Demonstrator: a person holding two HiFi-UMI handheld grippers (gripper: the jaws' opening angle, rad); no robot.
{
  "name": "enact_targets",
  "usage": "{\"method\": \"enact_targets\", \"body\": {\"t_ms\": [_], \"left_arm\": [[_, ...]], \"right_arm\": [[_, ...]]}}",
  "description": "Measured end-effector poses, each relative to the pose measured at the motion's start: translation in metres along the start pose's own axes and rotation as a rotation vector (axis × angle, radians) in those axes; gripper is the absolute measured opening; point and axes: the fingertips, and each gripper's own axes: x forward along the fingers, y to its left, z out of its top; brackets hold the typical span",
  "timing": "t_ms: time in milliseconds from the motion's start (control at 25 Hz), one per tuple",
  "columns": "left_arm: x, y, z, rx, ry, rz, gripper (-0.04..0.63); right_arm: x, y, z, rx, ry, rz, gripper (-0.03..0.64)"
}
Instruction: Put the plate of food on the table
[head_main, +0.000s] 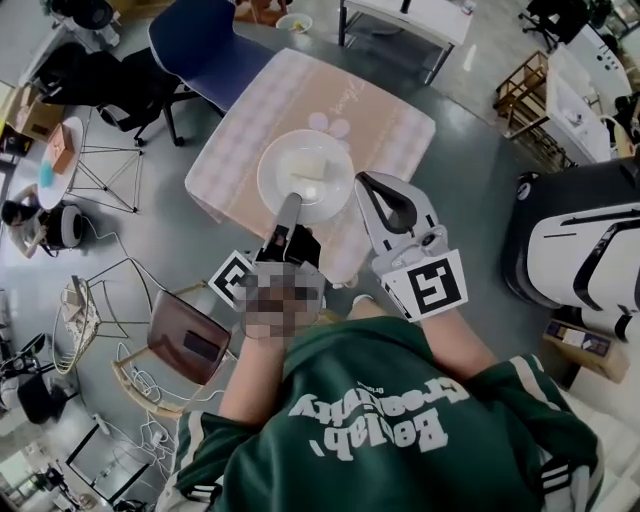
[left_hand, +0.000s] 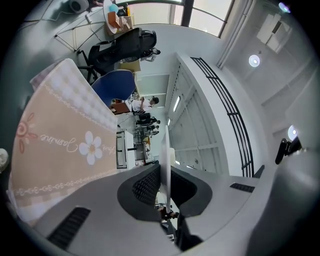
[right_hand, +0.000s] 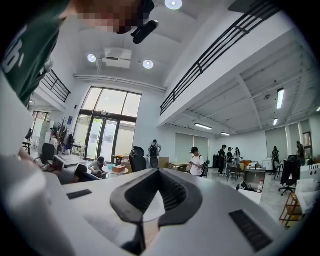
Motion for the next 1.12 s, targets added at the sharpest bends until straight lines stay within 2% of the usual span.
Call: {"method": "enact_targets", "body": {"t_ms": [720,960,1120], "left_arm": [[0.026,-0.002,0.052,0.001,0.134,-0.064,0.028],[0.028,0.001,0.06,-0.013,0.176,-0.083,0.028],[0.032,0.004,0.059,-0.031,0.188,-0.081,0.028]], "right_arm": [[0.041,0.006,0.0,-0.016,0.038,-0.146,0.015],[0.047,0.012,-0.002,-0.011,0.056,-0.19,0.015],[0.048,0.013,-0.003,-0.029,0.07,-0.188,0.015]]}}
